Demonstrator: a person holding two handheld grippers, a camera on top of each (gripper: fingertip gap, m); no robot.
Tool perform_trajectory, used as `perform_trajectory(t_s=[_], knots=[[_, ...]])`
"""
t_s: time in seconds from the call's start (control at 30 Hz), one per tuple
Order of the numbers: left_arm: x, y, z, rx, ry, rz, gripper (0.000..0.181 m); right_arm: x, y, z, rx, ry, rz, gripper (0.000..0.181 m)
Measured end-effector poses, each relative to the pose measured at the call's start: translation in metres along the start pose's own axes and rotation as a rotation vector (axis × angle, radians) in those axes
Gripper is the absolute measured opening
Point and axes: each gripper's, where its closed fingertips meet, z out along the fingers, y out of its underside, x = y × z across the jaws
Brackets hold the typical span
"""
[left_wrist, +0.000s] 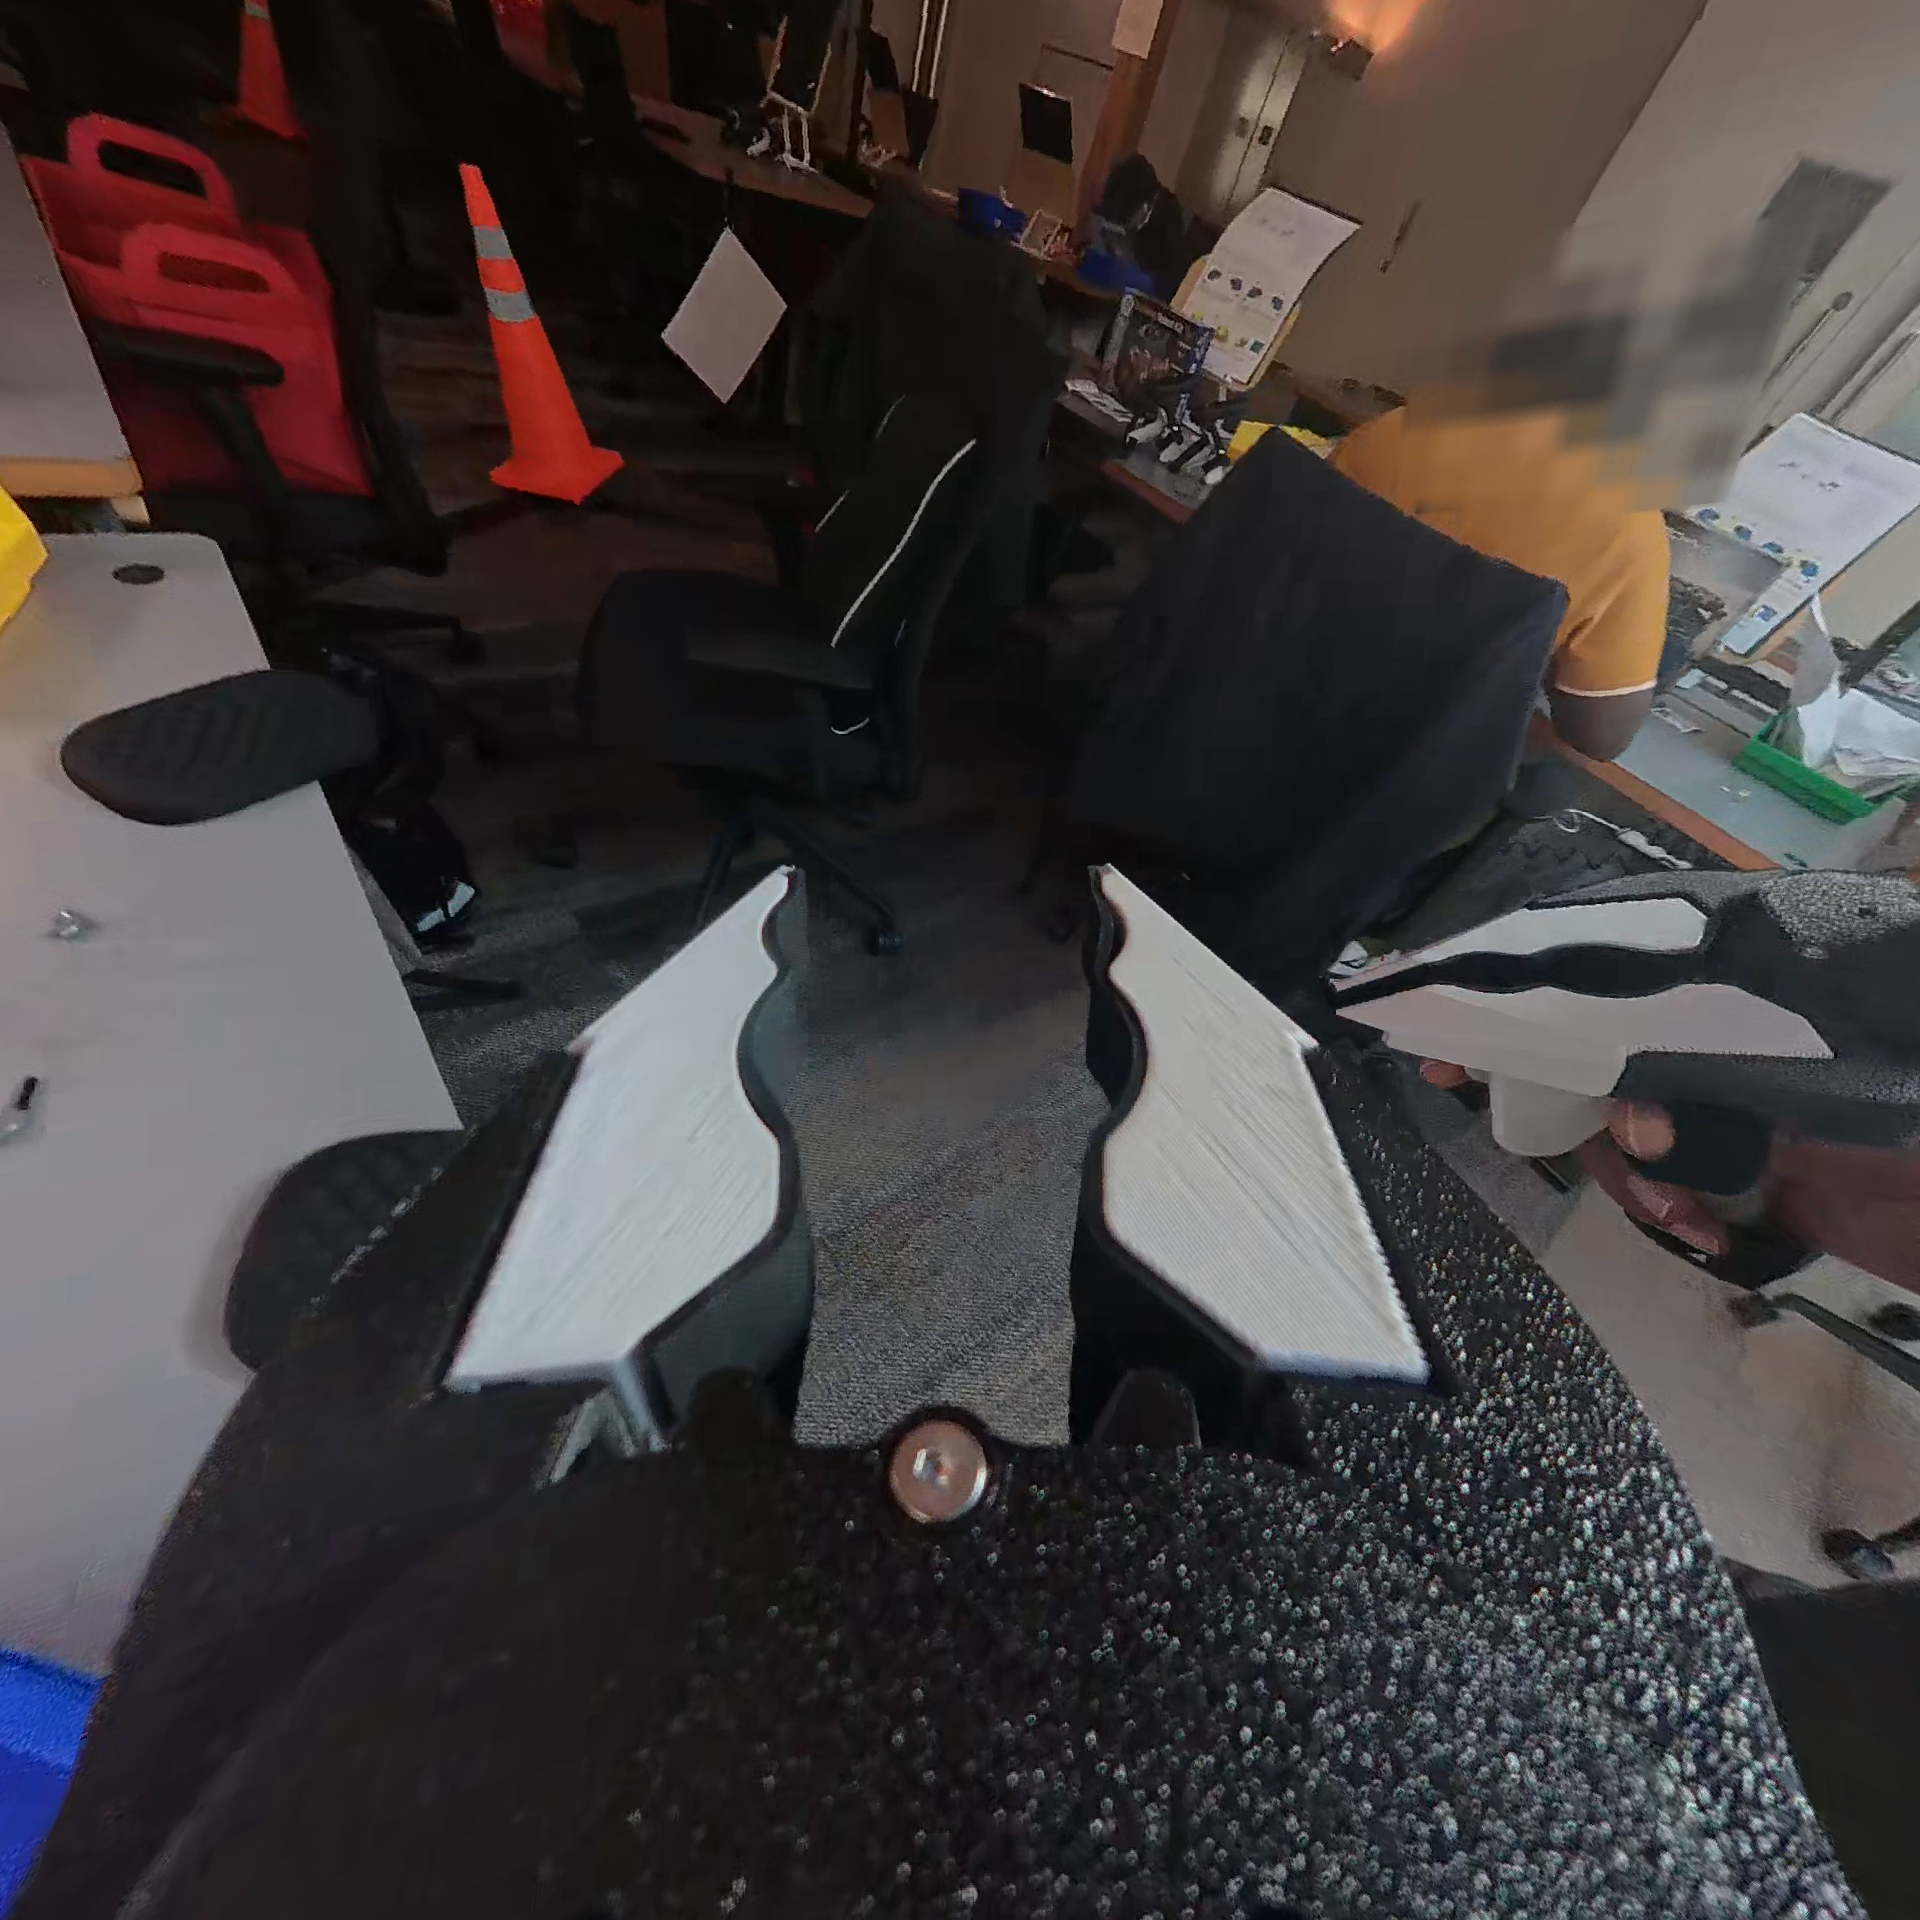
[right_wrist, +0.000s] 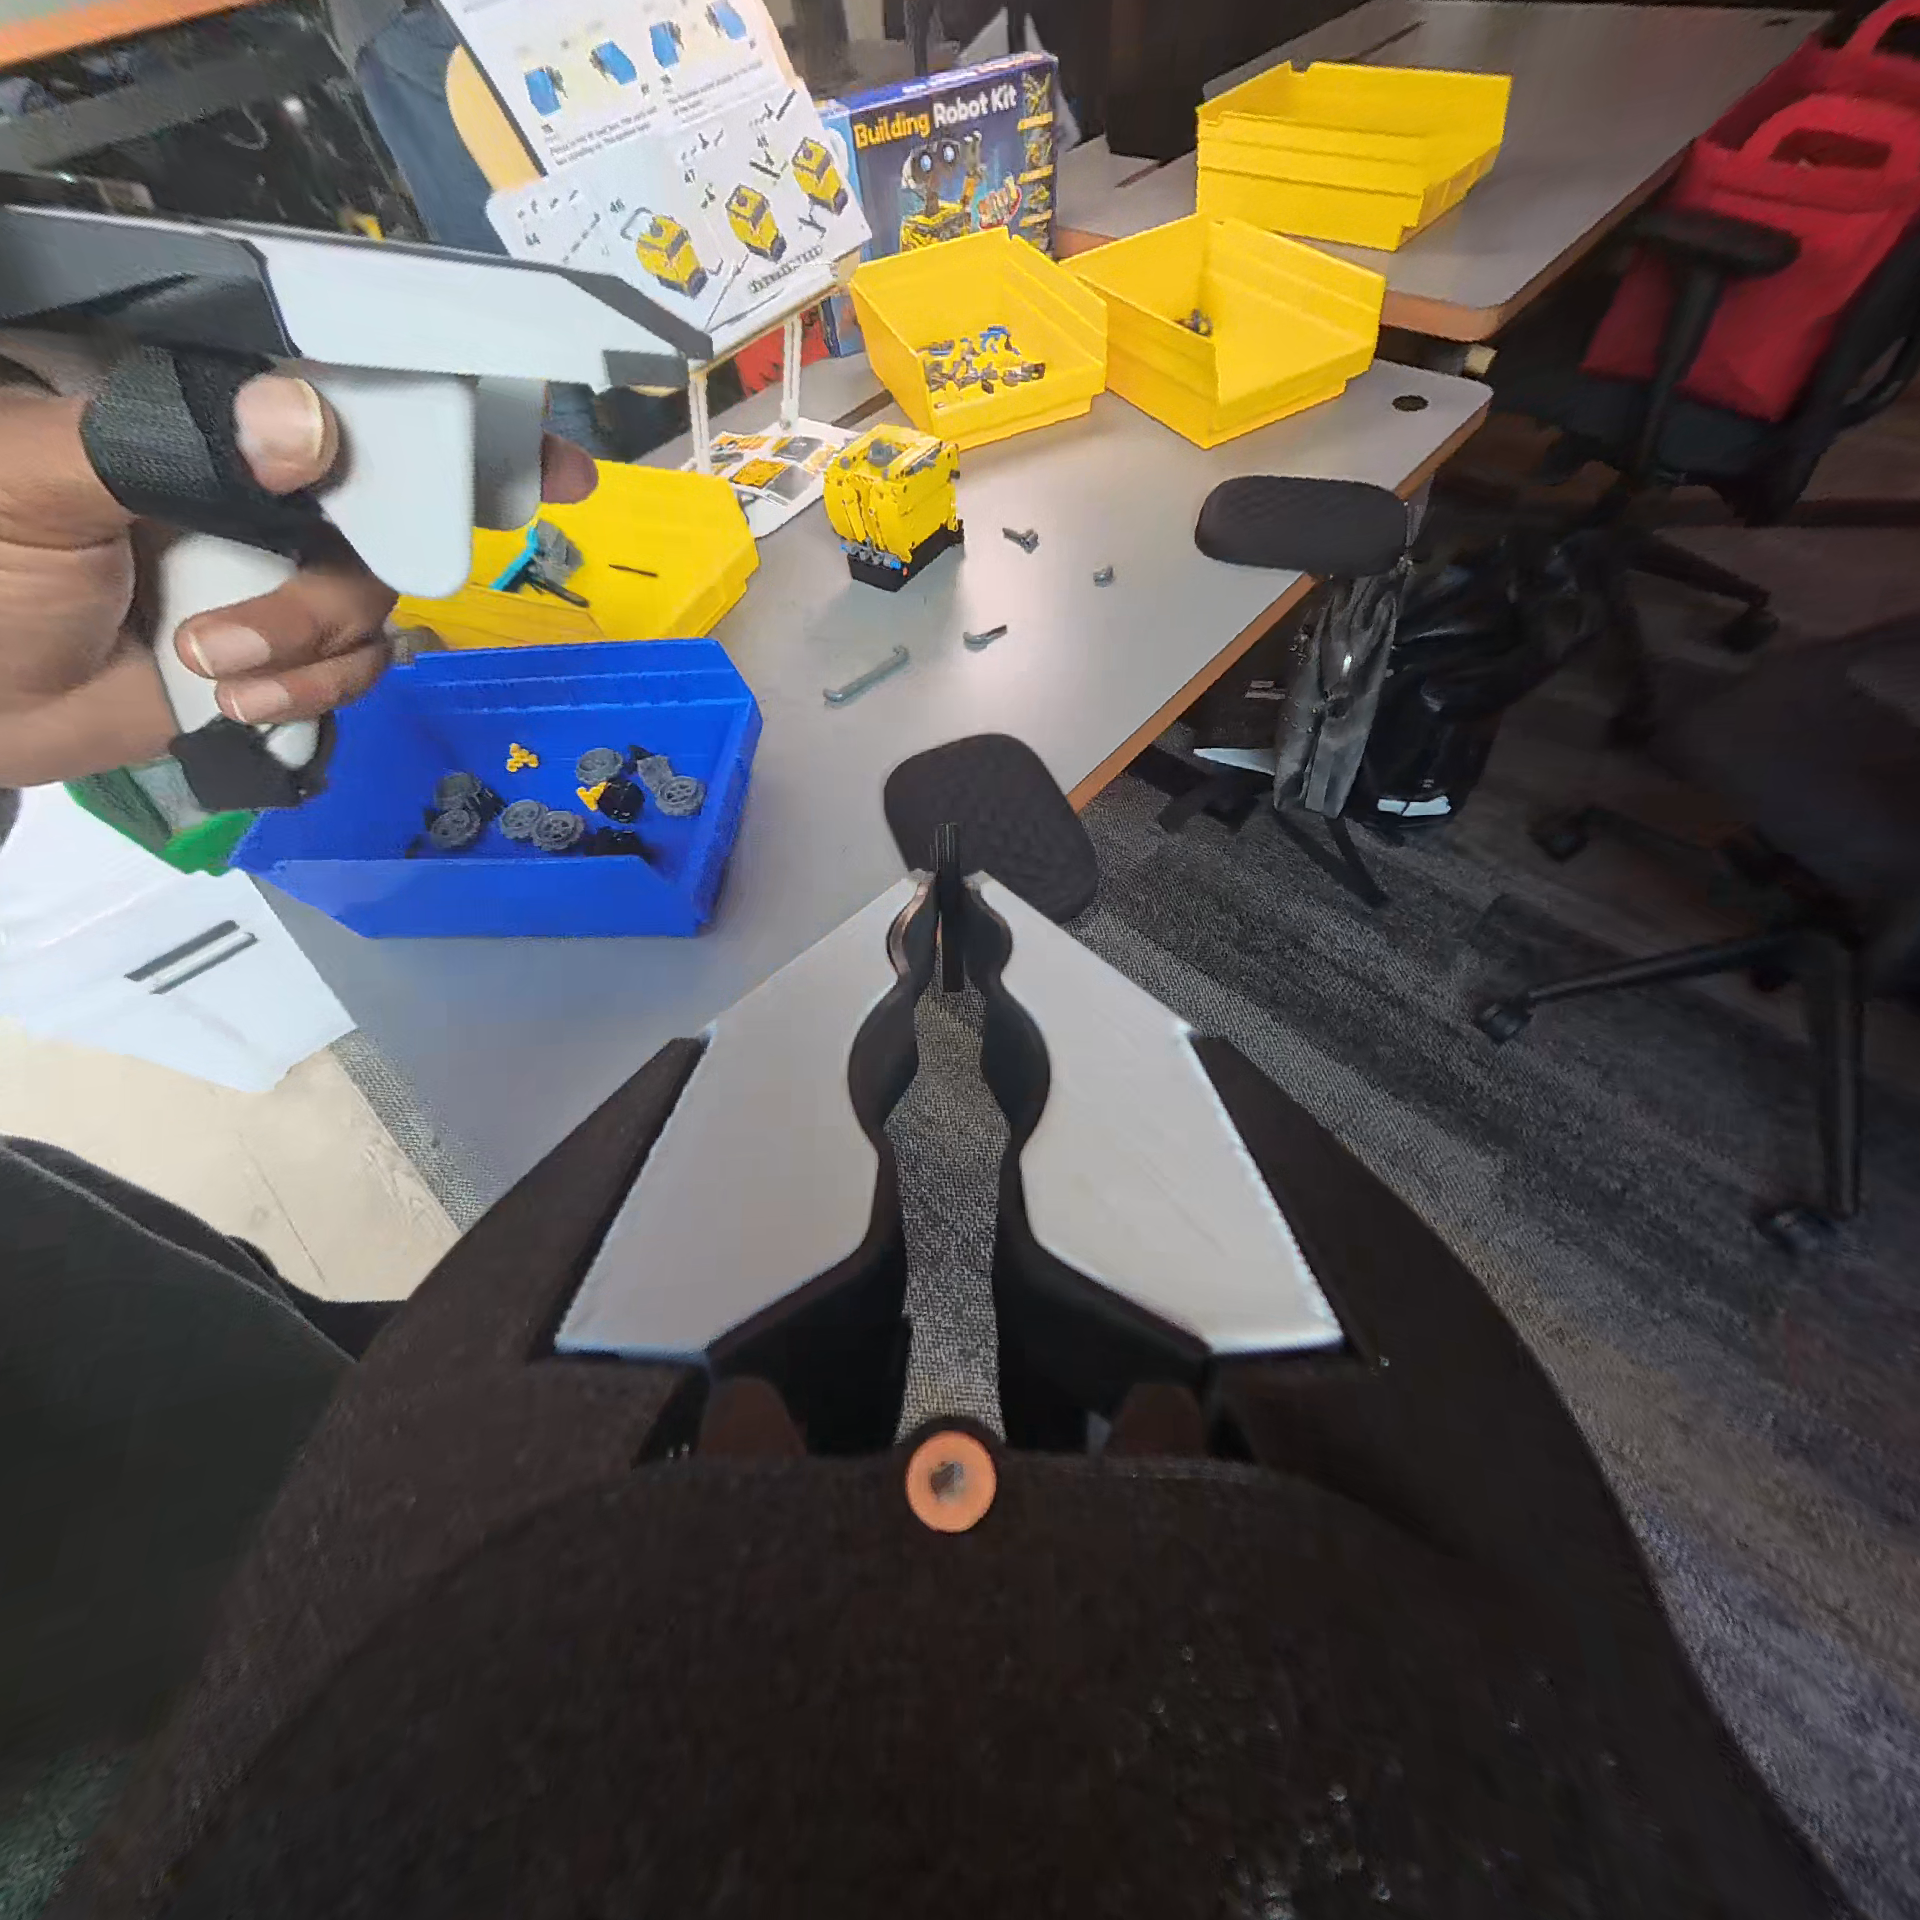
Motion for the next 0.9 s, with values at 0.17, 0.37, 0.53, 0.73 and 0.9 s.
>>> perform_trajectory(t_s=[0.17, 0.37, 0.53, 0.73, 0.9], knots=[[-0.075, -0.026, 0.064, 0.002, -0.21, 0.002, 0.052, 0.097, -0.021, 0.085, -0.037, -0.188, -0.066, 0.004], [-0.149, -0.037, 0.103, 0.057, -0.59, -0.092, 0.053, 0.189, -0.049, 0.205, -0.093, -0.438, -0.196, 0.004], [-0.177, -0.051, 0.116, 0.106, -0.825, -0.172, 0.052, 0.217, -0.089, 0.312, -0.156, -0.622, -0.317, 0.004], [-0.245, -0.039, 0.127, 0.172, -1.045, -0.278, 0.051, 0.203, -0.105, 0.466, -0.166, -0.746, -0.467, 0.004], [-0.301, -0.061, 0.145, 0.16, -1.112, -0.279, 0.053, 0.17, -0.07, 0.568, -0.247, -0.805, -0.642, 0.004]])
